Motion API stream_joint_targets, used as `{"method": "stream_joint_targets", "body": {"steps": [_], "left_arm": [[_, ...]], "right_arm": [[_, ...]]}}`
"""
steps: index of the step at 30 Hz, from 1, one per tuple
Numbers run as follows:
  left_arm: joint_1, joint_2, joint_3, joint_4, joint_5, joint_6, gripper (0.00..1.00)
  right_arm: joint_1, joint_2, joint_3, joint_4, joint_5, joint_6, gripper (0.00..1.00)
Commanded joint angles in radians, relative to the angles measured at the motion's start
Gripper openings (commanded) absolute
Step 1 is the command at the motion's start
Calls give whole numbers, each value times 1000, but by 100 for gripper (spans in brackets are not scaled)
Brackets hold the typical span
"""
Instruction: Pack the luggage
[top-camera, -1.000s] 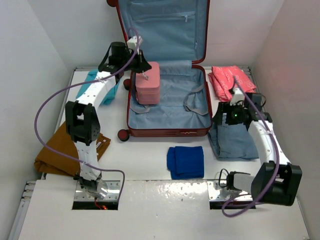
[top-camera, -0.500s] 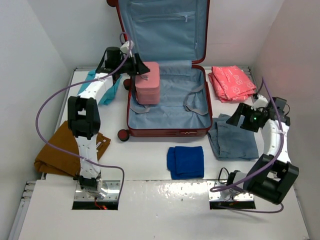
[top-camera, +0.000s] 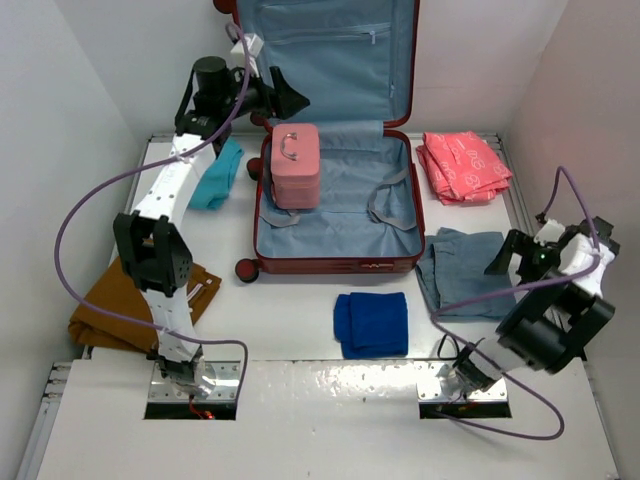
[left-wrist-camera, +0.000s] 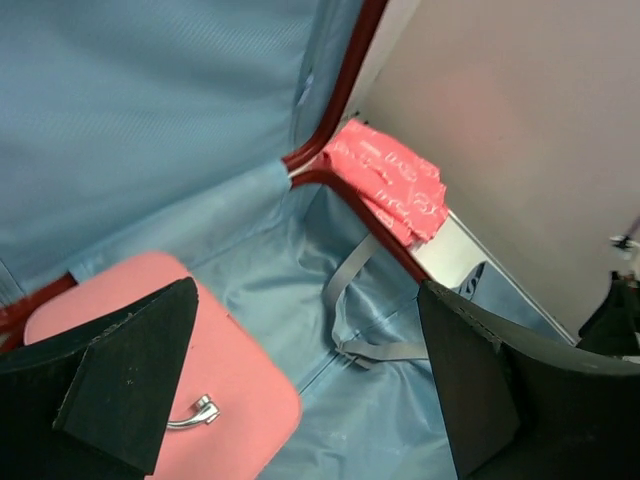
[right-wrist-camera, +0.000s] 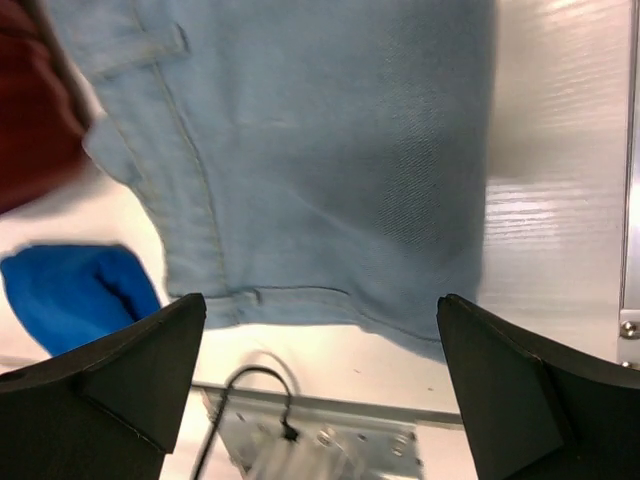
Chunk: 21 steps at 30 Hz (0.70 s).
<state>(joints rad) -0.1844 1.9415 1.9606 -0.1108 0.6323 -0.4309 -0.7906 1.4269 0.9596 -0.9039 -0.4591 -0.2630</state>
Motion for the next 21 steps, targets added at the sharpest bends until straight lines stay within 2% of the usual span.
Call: {"method": "stream_joint_targets", "body": {"steps": [1,8,16,21], "left_arm": [[-6,-84,8,-7,9,50,97],[-6,-131,-14,-41,-31,100,97],[-6,-141,-26,-85,-62,119,98],[-6,-150,-26,-121,-97,152,98]], "right_arm": [[-7,107,85,-29,5,-130,99],[-12,247,145,75,54,-209,99],[11,424,218,1,-29,-340,99],[50,474,208,39,-49,-328,96]]}}
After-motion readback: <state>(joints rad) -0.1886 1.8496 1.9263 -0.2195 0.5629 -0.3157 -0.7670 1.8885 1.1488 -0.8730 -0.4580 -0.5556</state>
